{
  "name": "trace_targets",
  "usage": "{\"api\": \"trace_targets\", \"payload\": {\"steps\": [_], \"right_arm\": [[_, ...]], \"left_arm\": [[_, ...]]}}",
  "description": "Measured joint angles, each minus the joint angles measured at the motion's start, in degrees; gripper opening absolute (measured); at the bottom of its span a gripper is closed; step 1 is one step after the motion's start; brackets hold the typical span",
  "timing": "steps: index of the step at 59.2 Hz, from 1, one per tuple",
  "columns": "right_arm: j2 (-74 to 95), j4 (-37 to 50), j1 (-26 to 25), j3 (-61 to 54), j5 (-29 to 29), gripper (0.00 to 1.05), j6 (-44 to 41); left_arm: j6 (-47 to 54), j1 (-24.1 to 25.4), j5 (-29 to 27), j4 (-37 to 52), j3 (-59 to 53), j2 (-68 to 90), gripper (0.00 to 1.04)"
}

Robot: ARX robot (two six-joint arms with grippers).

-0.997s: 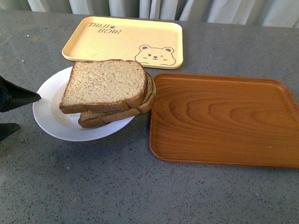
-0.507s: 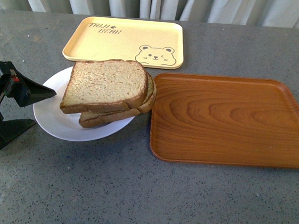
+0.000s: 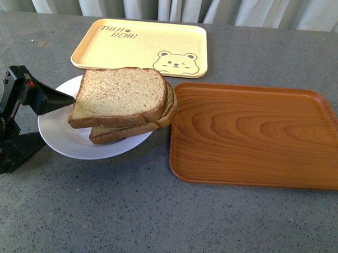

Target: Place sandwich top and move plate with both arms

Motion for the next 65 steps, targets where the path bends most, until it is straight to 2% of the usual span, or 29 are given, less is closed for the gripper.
{"api": "trace_targets", "payload": {"steps": [32,39,51,65], "right_arm": [[0.00,0.00,0.00,0.00,0.02,0.96,0.00],[0.00,0.00,0.00,0.00,0.02,0.96,0.00],[0.00,0.00,0.00,0.00,0.00,0.96,-0.02],[0.00,0.00,0.00,0.00,0.00,0.96,0.00]], "left_arm": [[-4.74,1.05,1.97,5.51,-0.15,5.25,0.95],[-4.92,1.14,1.81,5.49,-0.15,5.68,0.88],[-4.98,1.14,1.29,5.31,-0.15,5.70,0.82],[-4.61,0.87,0.96,5.31,-0.15,5.73,0.66]]}}
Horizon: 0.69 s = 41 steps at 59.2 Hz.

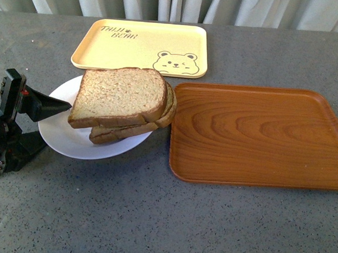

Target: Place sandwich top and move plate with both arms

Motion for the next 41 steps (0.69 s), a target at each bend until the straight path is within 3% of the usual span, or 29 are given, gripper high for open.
{"api": "trace_targets", "payload": {"steps": [6,26,41], "right_arm": [[0.00,0.00,0.00,0.00,0.00,0.96,0.00],[0.00,0.00,0.00,0.00,0.00,0.96,0.00],[0.00,0.00,0.00,0.00,0.00,0.96,0.00]], "left_arm": [[0.11,0.00,0.13,0.00,0.00,0.07,0.58],[1.01,0.00,1.01,-0.33,0.02,0.11,0.02],[1.22,0.09,2.16,0.48,-0.02,0.31,0.02]]}}
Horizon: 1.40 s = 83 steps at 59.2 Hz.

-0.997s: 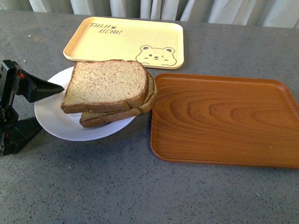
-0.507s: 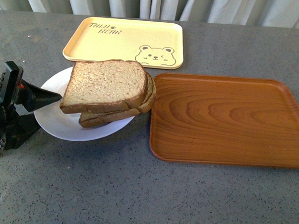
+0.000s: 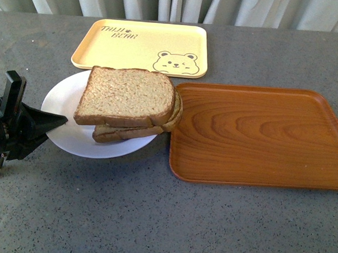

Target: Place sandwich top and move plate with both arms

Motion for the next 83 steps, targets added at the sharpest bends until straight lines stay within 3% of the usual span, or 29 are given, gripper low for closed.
{"api": "trace_targets", "payload": {"steps": [30,47,73,83], "right_arm": [[0.00,0.00,0.00,0.00,0.00,0.96,0.00],[0.00,0.00,0.00,0.00,0.00,0.96,0.00],[0.00,0.00,0.00,0.00,0.00,0.96,0.00],[0.00,0.00,0.00,0.00,0.02,0.96,0.00]], "left_arm": [[-2.21,0.94,4.42,4.59,-3.17,-1.53,0.02],[-6.49,-0.66,3.93,-5.57,-3.48,-7.45,0.02],[-10.38,-3.48,3.50,-12.33,8.39,-8.87,0.02],[-10.91,-3.78,3.39,-17.00,18.80,-3.23,0.02]]}}
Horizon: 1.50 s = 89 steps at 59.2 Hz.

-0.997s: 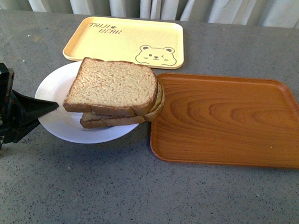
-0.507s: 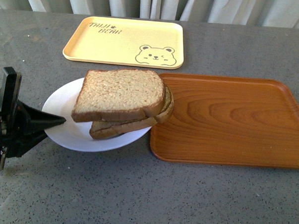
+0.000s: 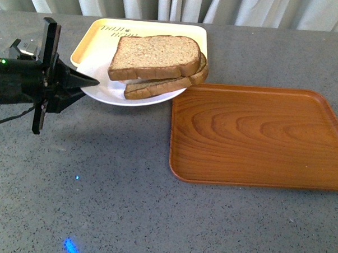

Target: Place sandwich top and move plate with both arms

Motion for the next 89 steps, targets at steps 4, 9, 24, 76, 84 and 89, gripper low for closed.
{"api": "trace_targets", "payload": {"steps": [4,9,24,76,84,89], "right_arm": [[0.00,0.00,0.00,0.00,-0.02,0.96,-0.02],[0.00,0.00,0.00,0.00,-0.02,0.96,-0.02],[0.00,0.00,0.00,0.00,-0.02,0.96,0.00],[-0.04,0.00,0.00,0.00,0.00,0.96,-0.02],[-0.04,0.00,0.00,0.00,-0.02,0.96,-0.02],[-0.04,0.00,0.00,0.00,0.00,0.96,-0.02]], "left_arm": [[-0.28,0.02,-0.35,-1.68,4.83,2.47,0.02],[-0.83,0.22,-0.52,-3.30,9.97,4.72,0.02],[0.11,0.20,-0.31,-11.04,22.86,9.49,0.02],[1.46,0.61,-1.55,-16.94,37.09,18.64,0.09],[2.05,0.70,-1.29,-16.79,36.41,18.47,0.32],[2.34,1.01,-1.18,-16.74,36.06,18.27,0.44]]}}
